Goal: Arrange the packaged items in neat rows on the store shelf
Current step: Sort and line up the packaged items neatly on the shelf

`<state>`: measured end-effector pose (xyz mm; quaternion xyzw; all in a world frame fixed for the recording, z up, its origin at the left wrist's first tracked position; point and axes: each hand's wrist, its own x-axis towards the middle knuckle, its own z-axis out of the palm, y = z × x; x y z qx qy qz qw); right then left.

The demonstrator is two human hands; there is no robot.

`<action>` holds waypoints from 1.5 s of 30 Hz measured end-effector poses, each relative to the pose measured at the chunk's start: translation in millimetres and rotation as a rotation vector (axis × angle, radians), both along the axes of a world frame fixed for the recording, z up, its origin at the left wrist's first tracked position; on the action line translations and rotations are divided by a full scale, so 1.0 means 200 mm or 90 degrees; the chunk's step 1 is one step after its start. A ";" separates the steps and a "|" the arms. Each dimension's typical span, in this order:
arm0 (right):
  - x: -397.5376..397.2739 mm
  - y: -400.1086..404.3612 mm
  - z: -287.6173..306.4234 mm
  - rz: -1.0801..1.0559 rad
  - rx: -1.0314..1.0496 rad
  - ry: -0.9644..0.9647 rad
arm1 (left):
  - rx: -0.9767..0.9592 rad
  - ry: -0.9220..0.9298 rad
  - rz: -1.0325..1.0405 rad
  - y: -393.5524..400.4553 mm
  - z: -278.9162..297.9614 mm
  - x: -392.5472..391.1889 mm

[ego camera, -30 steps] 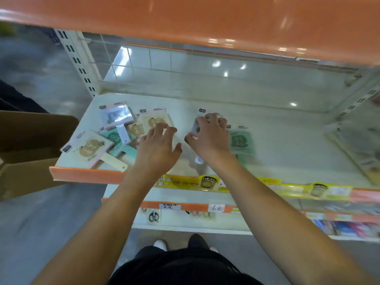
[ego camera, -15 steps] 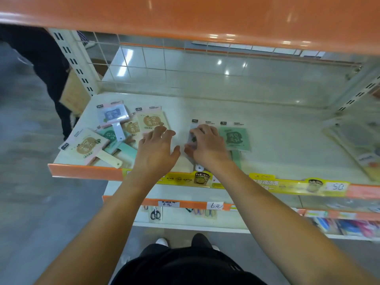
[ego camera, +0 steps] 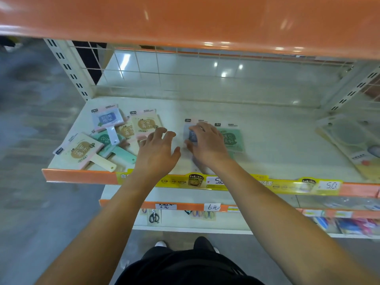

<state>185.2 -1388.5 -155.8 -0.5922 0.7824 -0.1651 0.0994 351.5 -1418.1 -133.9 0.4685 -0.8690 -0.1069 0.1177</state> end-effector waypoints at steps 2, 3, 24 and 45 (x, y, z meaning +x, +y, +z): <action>-0.05 0.02 0.02 -0.038 0.007 0.008 | 0.006 0.004 -0.012 0.00 0.00 -0.06; -0.08 0.04 0.03 -0.054 0.017 0.016 | 0.010 0.008 -0.018 0.00 0.00 -0.09; -0.33 0.21 0.07 -0.083 0.138 -0.006 | 0.116 -0.061 -0.107 -0.03 -0.08 -0.46; -0.50 0.37 0.05 -0.099 0.102 0.007 | -0.028 -0.079 -0.134 0.14 -0.12 -0.70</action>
